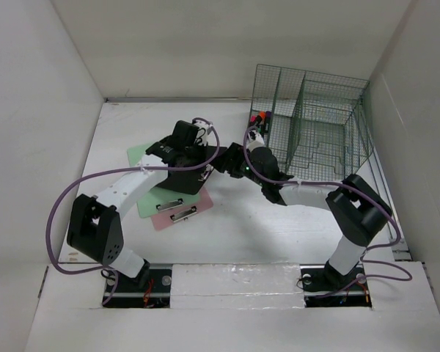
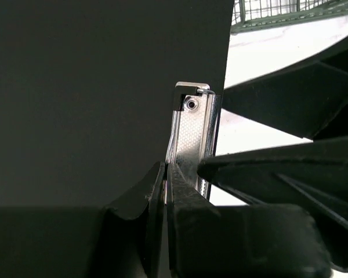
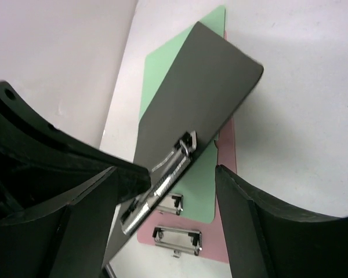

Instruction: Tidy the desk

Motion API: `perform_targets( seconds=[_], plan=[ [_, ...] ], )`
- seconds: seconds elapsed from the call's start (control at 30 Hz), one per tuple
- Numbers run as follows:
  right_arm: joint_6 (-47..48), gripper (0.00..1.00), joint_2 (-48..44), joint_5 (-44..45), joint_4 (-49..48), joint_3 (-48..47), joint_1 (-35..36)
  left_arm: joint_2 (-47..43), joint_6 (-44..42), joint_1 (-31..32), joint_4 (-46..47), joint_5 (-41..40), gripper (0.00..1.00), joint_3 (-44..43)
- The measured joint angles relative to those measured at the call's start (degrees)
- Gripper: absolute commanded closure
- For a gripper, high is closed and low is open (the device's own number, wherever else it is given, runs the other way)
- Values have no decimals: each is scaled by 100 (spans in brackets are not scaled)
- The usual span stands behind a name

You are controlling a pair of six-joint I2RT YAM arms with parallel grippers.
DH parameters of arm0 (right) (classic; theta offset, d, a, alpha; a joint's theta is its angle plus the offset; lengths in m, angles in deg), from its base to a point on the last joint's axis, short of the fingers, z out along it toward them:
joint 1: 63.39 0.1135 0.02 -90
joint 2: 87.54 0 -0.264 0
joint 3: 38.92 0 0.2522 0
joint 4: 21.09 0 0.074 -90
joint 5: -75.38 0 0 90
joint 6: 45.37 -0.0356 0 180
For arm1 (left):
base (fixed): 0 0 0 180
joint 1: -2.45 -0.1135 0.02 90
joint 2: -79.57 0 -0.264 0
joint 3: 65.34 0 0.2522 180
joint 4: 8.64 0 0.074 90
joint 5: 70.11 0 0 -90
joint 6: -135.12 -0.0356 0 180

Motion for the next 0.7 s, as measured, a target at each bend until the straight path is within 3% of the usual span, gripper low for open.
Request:
perform_targets(
  seconds=[0.2,0.33,0.47,0.5,0.53,0.63,0.7],
  plan=[
    [-138,33,337,103,-195,-79,2,-13,39,0,50,234,100,219],
    [-258,43,728,101,-234,-114,7,-48,48,0,24,323,100,350],
    [-372,75,881,90,-313,-111,7,-125,76,0,48,433,100,363],
    [-396,90,890,70,-348,-111,7,-162,81,0,59,468,100,363],
    [-417,96,890,66,-374,-109,7,-214,83,0,79,496,100,363],
    [-363,100,833,87,-442,-109,26,-457,87,0,160,520,100,407],
    [-214,100,719,186,-415,-109,57,-726,107,0,201,468,89,476]
  ],
)
